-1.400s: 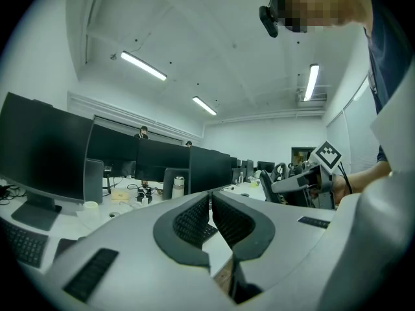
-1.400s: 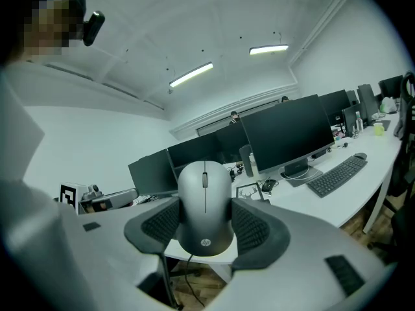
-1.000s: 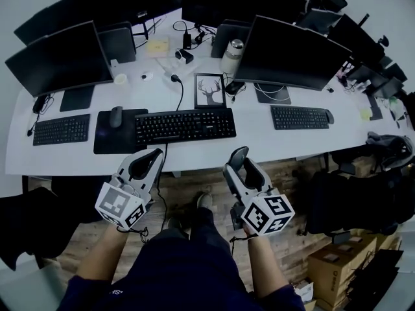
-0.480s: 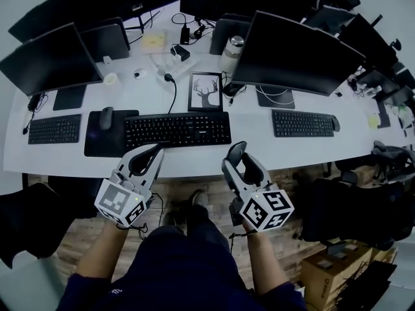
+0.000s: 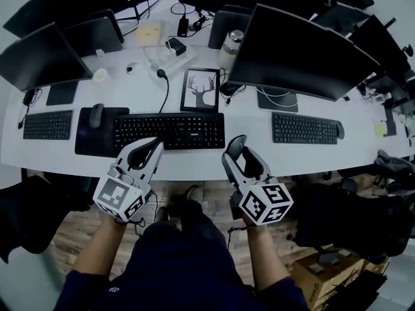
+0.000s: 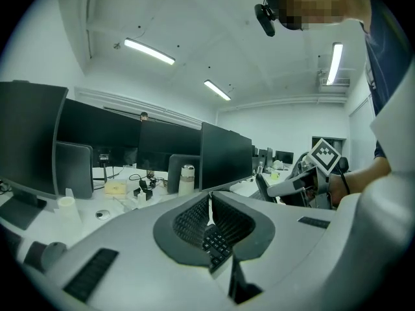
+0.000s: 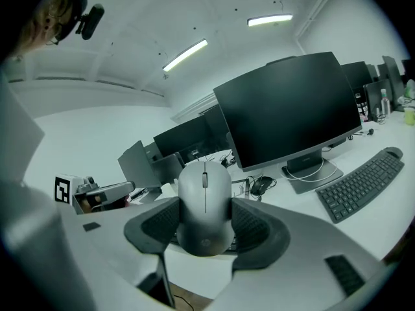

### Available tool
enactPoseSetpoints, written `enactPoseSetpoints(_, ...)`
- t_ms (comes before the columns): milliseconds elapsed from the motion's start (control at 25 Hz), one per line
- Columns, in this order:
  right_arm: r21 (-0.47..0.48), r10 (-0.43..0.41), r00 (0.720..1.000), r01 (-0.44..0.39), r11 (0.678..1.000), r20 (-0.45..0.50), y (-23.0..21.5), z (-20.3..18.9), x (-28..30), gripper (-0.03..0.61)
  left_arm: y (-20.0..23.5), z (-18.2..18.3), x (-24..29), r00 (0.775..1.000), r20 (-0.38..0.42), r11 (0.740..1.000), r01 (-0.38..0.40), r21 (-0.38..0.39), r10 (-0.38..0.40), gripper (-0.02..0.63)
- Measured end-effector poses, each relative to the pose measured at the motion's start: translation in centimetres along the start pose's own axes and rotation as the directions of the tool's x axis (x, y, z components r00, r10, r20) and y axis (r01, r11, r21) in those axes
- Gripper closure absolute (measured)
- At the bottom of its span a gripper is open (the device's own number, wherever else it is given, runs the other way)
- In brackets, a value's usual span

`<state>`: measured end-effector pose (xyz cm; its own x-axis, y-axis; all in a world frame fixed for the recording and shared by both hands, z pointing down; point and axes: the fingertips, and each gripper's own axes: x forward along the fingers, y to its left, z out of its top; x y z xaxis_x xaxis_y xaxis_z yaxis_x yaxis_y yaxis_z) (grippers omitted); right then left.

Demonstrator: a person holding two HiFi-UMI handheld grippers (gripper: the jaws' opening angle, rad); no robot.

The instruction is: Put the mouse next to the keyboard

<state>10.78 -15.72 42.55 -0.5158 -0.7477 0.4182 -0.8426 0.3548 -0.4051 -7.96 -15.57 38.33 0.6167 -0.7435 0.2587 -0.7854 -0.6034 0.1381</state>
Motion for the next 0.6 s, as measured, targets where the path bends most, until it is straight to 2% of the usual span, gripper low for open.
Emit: enactPoseSetpoints(600,-0.029,-0.011,0.993,0.007,1.0,-0.119,-8.3,-0.7,5.7,0.324,1.1,-3.1,7.5,0.995,-0.086,0.998,-0.056,-0.011,0.055,0.574)
